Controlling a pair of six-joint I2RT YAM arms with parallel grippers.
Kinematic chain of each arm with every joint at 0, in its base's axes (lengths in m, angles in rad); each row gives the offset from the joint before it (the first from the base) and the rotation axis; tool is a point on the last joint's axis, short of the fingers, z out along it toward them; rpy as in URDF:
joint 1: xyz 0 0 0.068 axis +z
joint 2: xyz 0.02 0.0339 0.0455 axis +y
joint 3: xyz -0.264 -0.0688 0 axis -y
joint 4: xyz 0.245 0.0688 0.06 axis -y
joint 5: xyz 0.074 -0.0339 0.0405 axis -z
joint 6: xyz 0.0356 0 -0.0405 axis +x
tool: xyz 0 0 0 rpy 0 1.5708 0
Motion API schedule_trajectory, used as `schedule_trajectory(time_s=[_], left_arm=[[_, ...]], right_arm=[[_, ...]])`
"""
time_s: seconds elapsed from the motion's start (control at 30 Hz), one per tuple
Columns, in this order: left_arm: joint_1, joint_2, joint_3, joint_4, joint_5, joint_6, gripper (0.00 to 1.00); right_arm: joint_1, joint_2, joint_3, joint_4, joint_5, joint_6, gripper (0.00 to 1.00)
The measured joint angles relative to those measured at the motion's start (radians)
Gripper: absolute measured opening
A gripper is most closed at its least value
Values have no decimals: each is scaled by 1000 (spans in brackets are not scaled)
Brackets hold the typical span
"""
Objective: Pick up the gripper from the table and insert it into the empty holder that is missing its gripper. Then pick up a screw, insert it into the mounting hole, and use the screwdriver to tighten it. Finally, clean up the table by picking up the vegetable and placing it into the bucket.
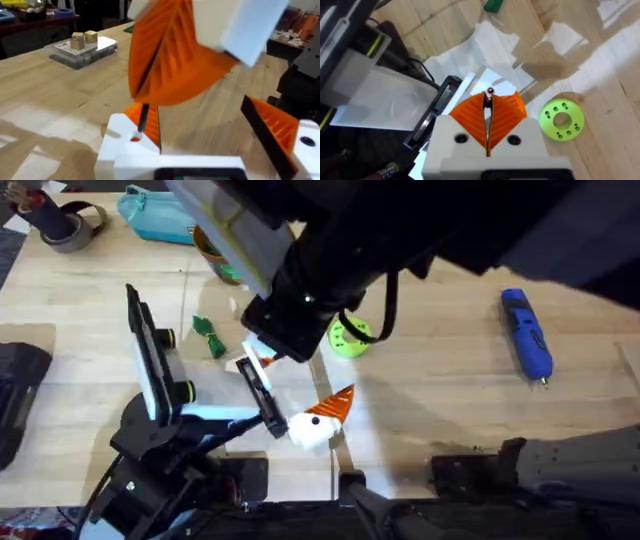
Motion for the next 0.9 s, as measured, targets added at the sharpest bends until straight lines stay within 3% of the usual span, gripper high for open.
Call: schedule_trajectory(time_s=[0.9], left_arm=[[0,0,0,-1,-5,-11,991]], right_arm=[[7,52,0,10,52,0,6]])
